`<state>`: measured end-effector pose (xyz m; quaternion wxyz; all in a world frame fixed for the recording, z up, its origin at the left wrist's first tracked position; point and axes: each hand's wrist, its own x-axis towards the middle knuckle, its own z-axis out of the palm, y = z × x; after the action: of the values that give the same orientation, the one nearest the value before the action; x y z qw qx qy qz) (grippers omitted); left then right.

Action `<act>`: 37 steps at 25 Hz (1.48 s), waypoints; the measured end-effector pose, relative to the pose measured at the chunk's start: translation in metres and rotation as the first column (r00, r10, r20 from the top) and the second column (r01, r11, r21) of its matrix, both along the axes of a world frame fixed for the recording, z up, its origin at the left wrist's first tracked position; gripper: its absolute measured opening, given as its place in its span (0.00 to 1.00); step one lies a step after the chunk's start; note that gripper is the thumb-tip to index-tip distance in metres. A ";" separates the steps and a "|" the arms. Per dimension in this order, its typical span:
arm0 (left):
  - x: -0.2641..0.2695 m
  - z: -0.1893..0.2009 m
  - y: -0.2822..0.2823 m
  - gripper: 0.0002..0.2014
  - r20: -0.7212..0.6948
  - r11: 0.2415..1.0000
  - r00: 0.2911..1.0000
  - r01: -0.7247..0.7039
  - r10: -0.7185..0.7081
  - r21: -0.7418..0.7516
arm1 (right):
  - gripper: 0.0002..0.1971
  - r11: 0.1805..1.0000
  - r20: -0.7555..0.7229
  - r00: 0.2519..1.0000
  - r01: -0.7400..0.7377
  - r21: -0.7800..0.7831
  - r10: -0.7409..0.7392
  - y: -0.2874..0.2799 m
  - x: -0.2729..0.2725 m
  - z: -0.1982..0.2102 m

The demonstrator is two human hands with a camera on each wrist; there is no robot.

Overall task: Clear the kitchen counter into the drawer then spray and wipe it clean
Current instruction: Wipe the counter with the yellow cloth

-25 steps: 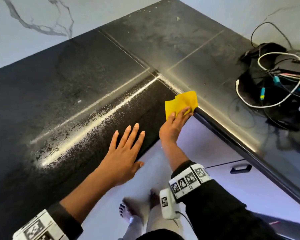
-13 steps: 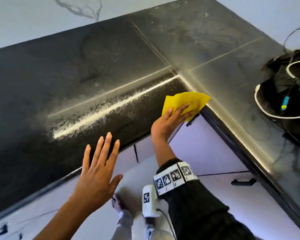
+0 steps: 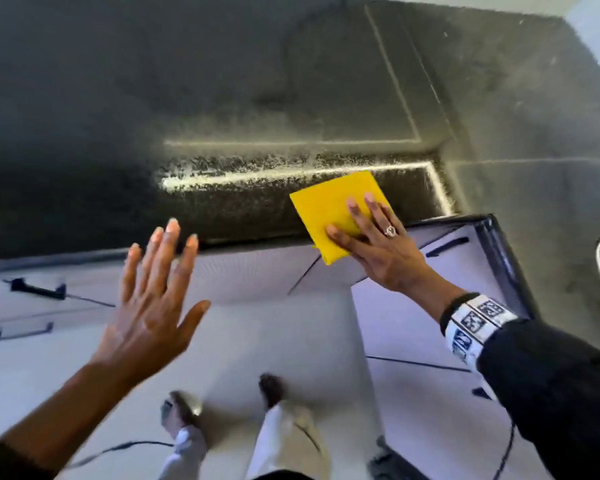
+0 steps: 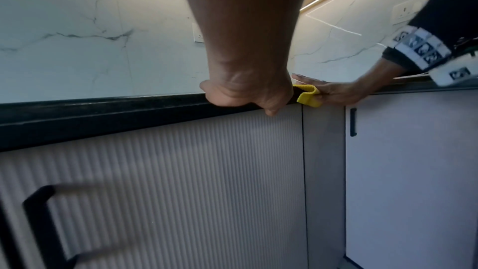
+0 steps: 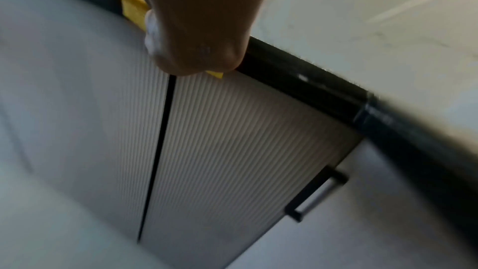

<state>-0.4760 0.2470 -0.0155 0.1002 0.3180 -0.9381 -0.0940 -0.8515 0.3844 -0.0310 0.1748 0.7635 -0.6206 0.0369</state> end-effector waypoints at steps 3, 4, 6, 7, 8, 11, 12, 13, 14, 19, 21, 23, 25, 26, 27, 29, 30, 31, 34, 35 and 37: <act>0.005 -0.001 0.011 0.42 -0.033 0.990 0.990 -0.136 0.137 0.038 | 0.36 0.942 -0.224 0.934 -0.221 0.251 0.279 -0.011 -0.011 0.019; 0.007 0.002 0.016 0.42 -0.062 0.974 0.974 -0.215 0.220 0.075 | 0.38 0.920 -0.253 0.903 -0.276 0.280 0.348 -0.019 -0.006 0.020; 0.008 0.003 0.025 0.44 -0.107 0.908 0.906 -0.393 0.409 0.144 | 0.39 0.869 -0.258 0.846 -0.384 0.312 0.466 -0.049 0.010 0.029; 0.009 0.002 0.028 0.45 -0.140 0.864 0.859 -0.464 0.492 0.194 | 0.38 0.831 -0.244 0.814 -0.435 0.346 0.528 -0.068 0.024 0.035; 0.013 -0.001 0.028 0.46 -0.183 0.812 0.799 -0.523 0.573 0.258 | 0.36 0.782 -0.226 0.773 -0.488 0.388 0.594 -0.089 0.044 0.041; 0.033 -0.009 0.017 0.45 -0.270 0.626 0.572 -0.629 0.774 0.462 | 0.32 0.677 -0.181 0.679 -0.591 0.440 0.711 -0.155 0.138 0.051; 0.043 -0.009 0.015 0.44 -0.280 0.564 0.494 -0.652 0.823 0.507 | 0.30 0.658 -0.177 0.663 -0.601 0.454 0.727 -0.176 0.179 0.053; 0.054 -0.007 0.012 0.42 -0.286 0.510 0.425 -0.664 0.859 0.547 | 0.29 0.661 -0.187 0.668 -0.580 0.476 0.720 -0.192 0.216 0.054; 0.066 -0.004 0.008 0.41 -0.289 0.470 0.372 -0.663 0.882 0.582 | 0.28 0.671 -0.184 0.682 -0.567 0.479 0.708 -0.204 0.244 0.053; 0.134 0.012 -0.010 0.37 -0.251 0.415 0.337 -0.632 0.908 0.655 | 0.23 0.665 -0.074 0.697 -0.640 0.385 0.714 -0.191 0.227 0.045; 0.167 0.014 -0.013 0.38 -0.223 0.433 0.396 -0.589 0.891 0.683 | 0.24 0.631 -0.062 0.671 -0.658 0.412 0.739 -0.190 0.222 0.052; 0.198 0.014 -0.018 0.38 -0.188 0.422 0.422 -0.574 0.887 0.702 | 0.23 0.563 -0.061 0.608 -0.687 0.460 0.792 -0.227 0.261 0.054; 0.231 0.011 -0.039 0.38 -0.189 0.436 0.436 -0.583 0.880 0.686 | 0.22 0.512 -0.013 0.579 -0.711 0.483 0.816 -0.280 0.342 0.057; 0.249 0.010 -0.054 0.38 -0.198 0.445 0.434 -0.599 0.879 0.665 | 0.22 0.512 0.008 0.593 -0.702 0.494 0.805 -0.304 0.390 0.057; 0.264 0.010 -0.070 0.38 -0.217 0.460 0.430 -0.616 0.877 0.639 | 0.24 0.532 0.026 0.643 -0.655 0.537 0.765 -0.324 0.434 0.058; 0.293 0.010 -0.100 0.37 -0.255 0.494 0.432 -0.646 0.865 0.582 | 0.26 0.612 0.036 0.764 -0.543 0.575 0.644 -0.342 0.494 0.058; 0.308 0.011 -0.115 0.36 -0.252 0.513 0.454 -0.665 0.854 0.542 | 0.26 0.641 0.038 0.790 -0.523 0.562 0.611 -0.345 0.504 0.055; 0.325 0.012 -0.130 0.35 -0.226 0.536 0.494 -0.689 0.840 0.488 | 0.26 0.657 0.057 0.804 -0.522 0.544 0.591 -0.342 0.503 0.053; 0.383 0.013 -0.187 0.34 -0.038 0.618 0.635 -0.734 0.772 0.281 | 0.27 0.660 0.167 0.825 -0.537 0.525 0.539 -0.322 0.475 0.054; 0.402 0.014 -0.203 0.34 0.028 0.653 0.671 -0.728 0.741 0.209 | 0.28 0.667 0.166 0.837 -0.522 0.532 0.522 -0.319 0.470 0.053; 0.431 0.009 -0.226 0.33 0.084 0.741 0.749 -0.663 0.658 0.107 | 0.29 0.688 0.164 0.846 -0.512 0.515 0.508 -0.331 0.481 0.050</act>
<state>-0.0448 0.0210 -0.0070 0.0871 0.6371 -0.7584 -0.1067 -0.3709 0.0538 0.0190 -0.0670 0.9227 -0.3692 -0.0891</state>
